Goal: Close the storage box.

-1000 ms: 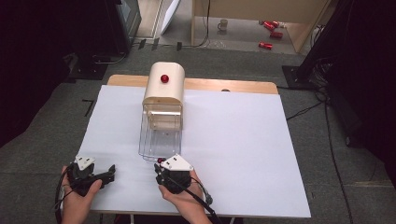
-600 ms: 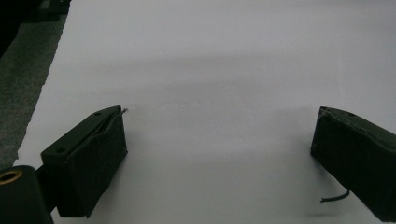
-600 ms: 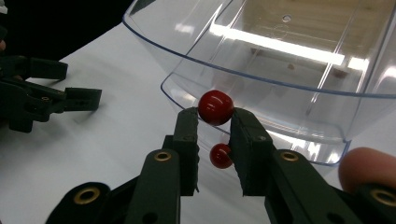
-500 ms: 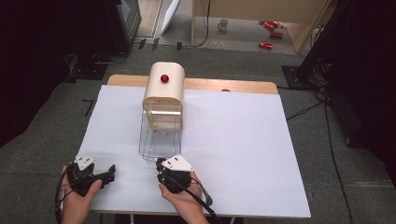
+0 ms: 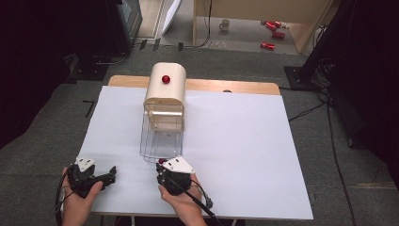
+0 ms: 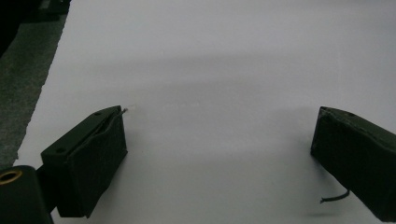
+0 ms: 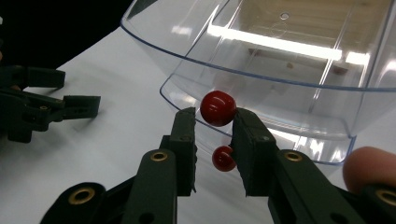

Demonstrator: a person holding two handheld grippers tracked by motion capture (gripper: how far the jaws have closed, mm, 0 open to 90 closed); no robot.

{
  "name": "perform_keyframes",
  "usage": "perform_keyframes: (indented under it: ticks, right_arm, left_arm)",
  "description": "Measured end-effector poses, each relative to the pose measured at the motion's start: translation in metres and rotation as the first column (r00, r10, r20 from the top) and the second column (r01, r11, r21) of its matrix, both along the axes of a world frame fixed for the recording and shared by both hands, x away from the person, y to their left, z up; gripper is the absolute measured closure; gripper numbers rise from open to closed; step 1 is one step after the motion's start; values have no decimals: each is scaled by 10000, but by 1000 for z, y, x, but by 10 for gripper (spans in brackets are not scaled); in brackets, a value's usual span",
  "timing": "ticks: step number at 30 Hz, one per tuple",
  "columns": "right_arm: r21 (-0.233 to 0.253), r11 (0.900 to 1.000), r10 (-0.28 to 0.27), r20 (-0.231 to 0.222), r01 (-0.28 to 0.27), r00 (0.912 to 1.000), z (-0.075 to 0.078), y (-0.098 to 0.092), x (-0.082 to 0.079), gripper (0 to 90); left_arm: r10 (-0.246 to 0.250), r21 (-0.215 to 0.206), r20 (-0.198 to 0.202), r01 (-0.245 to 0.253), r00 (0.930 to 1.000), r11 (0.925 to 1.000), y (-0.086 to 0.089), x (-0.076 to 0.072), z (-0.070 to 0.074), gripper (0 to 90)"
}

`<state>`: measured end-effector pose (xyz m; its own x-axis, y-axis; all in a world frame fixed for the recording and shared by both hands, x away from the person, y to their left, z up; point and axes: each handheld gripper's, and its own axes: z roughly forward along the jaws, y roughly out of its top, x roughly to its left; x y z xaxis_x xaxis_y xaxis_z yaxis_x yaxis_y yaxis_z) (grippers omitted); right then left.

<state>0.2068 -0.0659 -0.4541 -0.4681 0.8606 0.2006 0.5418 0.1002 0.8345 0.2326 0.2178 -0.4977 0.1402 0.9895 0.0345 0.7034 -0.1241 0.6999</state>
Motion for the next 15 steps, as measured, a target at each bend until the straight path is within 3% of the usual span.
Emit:
perform_keyframes:
  ticks: [5, 15]
  right_arm:
    - [96, 9996, -248, -55, 248, 9997, 0, 1, 0, 746]
    - [54, 10000, -55, 63, 55, 10000, 7, 1, 1, 758]
  left_arm:
    - [2, 0, 3, -2, 10000, 10000, 0, 0, 0, 37]
    - [1, 0, 2, -1, 10000, 10000, 0, 0, 0, 37]
